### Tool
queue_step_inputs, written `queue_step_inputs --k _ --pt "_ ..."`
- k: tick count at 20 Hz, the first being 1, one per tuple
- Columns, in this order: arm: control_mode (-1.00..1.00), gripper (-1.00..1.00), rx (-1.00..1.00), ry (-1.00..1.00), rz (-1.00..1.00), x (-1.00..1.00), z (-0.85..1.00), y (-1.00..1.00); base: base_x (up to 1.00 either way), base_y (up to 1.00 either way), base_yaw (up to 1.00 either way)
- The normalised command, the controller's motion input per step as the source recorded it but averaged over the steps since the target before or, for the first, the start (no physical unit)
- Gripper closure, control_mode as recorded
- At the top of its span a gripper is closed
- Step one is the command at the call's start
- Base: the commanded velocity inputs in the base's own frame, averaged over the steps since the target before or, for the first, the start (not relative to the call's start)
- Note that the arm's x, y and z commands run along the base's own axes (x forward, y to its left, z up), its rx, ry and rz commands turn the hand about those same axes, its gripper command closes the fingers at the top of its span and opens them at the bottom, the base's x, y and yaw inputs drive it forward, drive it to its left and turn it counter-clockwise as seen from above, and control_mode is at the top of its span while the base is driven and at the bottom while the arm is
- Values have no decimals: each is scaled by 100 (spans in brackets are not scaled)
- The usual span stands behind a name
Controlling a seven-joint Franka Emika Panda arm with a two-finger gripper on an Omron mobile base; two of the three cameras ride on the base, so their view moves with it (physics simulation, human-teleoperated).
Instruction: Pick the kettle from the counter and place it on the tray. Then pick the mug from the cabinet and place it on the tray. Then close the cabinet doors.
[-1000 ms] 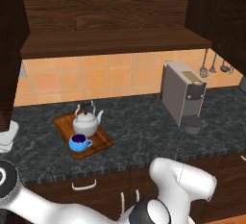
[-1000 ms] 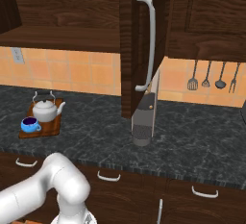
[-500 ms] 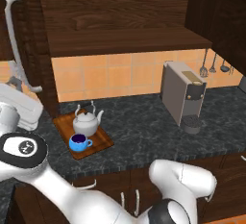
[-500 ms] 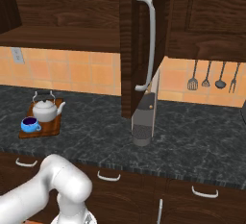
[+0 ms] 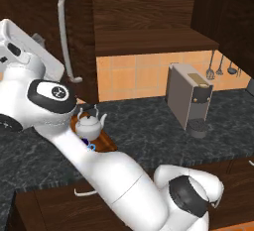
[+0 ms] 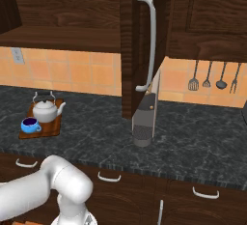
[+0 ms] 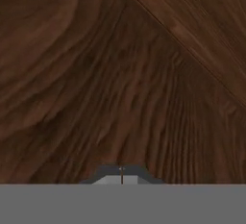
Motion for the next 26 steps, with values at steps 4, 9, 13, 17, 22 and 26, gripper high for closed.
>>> queue_step_inputs --k 4,9,13,17,22,26 --pt "-100 100 20 23 3 99 0 -24 0 0 0" --pt "-100 100 6 15 0 95 0 -21 0 0 0" --pt "-100 100 11 1 0 78 0 -14 0 0 0" --pt "-100 100 11 0 -4 66 0 -46 0 0 0" --pt "-100 100 11 0 -6 59 0 -59 0 0 0" --pt "-100 100 10 0 -4 54 0 -65 0 0 0"
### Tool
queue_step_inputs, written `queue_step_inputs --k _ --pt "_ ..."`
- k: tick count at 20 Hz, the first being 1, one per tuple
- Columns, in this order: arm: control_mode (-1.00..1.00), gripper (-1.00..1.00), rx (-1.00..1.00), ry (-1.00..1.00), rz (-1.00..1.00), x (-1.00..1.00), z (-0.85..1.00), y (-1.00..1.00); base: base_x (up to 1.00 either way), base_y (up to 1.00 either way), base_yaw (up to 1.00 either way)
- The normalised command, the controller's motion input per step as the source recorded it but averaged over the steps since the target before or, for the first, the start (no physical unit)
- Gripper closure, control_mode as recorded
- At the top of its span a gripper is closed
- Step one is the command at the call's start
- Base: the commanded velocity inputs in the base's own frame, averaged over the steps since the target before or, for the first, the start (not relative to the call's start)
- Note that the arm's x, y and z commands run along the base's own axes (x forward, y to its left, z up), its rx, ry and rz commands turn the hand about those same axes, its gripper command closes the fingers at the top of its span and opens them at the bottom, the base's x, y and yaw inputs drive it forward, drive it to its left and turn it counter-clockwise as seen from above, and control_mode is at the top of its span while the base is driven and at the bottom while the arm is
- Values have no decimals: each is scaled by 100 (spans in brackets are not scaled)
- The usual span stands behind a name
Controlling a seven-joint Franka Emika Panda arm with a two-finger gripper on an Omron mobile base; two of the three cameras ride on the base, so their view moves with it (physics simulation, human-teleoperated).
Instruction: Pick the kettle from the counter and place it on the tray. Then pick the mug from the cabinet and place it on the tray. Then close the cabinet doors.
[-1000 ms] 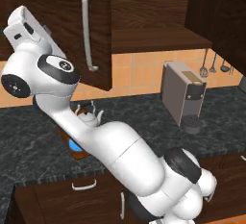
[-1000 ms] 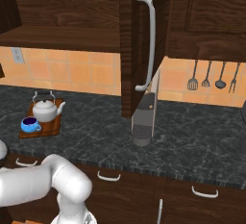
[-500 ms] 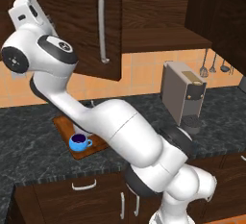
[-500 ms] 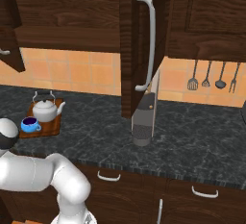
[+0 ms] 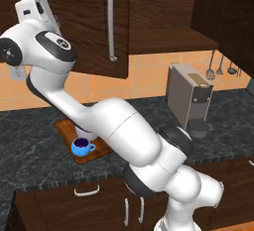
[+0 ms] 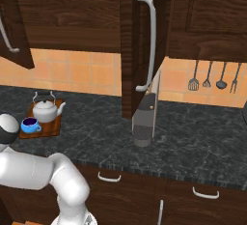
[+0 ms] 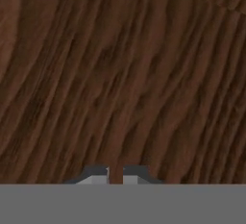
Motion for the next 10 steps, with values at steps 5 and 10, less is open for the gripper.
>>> queue_step_inputs --k 5,10 --pt "-100 100 9 0 -2 50 -2 -65 0 0 0" --pt "-100 100 10 0 0 62 -12 -47 0 0 0"
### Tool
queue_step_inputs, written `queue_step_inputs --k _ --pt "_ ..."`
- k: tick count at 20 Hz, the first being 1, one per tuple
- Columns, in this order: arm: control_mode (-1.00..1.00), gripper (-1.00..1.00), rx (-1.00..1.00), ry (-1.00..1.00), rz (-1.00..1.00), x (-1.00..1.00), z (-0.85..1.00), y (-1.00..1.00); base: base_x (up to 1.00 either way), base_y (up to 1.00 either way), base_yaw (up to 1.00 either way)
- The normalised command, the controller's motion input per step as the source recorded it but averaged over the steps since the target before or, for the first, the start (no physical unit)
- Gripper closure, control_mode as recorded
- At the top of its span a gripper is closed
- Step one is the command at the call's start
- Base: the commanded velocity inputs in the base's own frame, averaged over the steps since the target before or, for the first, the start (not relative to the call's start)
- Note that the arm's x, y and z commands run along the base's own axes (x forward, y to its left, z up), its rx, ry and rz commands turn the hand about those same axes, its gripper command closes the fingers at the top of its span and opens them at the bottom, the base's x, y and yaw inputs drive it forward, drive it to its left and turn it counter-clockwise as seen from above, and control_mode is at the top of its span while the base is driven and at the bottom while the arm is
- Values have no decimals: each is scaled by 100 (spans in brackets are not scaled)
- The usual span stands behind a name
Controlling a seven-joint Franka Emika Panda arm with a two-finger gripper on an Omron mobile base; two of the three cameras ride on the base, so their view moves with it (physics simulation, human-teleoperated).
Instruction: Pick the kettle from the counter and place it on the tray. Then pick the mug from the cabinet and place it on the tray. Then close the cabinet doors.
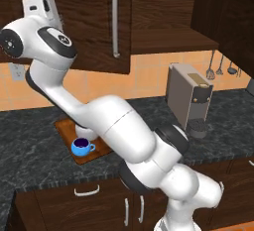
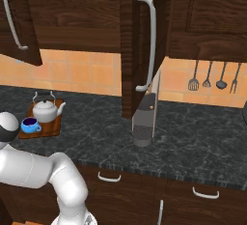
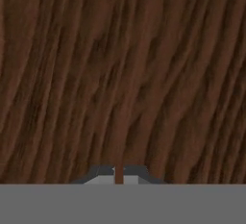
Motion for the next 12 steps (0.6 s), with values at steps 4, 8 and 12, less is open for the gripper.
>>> queue_step_inputs --k 4,8,12 --pt "-100 100 8 0 0 63 -16 -44 0 0 0" --pt "-100 100 9 0 2 89 -34 -39 0 0 0" --pt "-100 100 15 0 9 100 -41 -27 0 0 0"
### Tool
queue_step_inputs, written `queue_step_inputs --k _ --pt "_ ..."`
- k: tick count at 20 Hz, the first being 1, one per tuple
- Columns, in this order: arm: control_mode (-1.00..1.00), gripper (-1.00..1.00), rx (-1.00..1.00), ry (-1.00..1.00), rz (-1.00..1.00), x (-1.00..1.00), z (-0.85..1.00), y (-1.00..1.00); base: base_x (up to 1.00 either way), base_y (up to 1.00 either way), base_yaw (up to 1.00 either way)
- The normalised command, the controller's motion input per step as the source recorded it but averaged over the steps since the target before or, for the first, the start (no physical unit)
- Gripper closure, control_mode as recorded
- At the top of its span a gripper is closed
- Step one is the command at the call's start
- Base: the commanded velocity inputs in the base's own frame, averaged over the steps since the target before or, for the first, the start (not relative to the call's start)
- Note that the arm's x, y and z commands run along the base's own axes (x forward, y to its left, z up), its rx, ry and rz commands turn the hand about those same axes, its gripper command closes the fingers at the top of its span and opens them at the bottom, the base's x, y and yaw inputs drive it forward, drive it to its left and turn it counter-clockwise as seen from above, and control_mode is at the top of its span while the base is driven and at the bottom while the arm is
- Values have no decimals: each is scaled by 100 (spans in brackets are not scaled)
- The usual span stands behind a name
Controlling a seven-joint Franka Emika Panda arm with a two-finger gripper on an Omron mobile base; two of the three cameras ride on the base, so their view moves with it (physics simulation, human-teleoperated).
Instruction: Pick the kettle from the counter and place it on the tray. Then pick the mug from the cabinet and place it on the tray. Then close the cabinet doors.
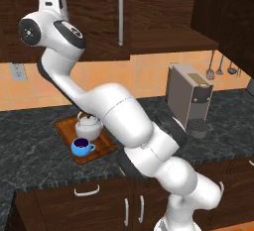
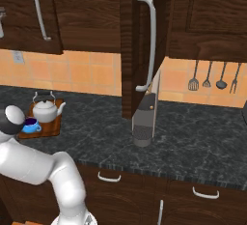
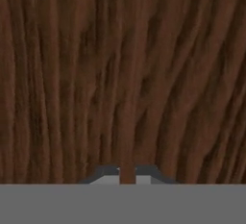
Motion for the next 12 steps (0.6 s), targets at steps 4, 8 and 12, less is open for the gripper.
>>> queue_step_inputs --k 4,8,12 --pt "-100 100 19 -1 14 100 -51 -21 0 0 0" --pt "-100 100 20 -4 16 100 -45 -22 0 0 0" --pt "-100 100 18 -10 21 97 -71 -28 0 0 0"
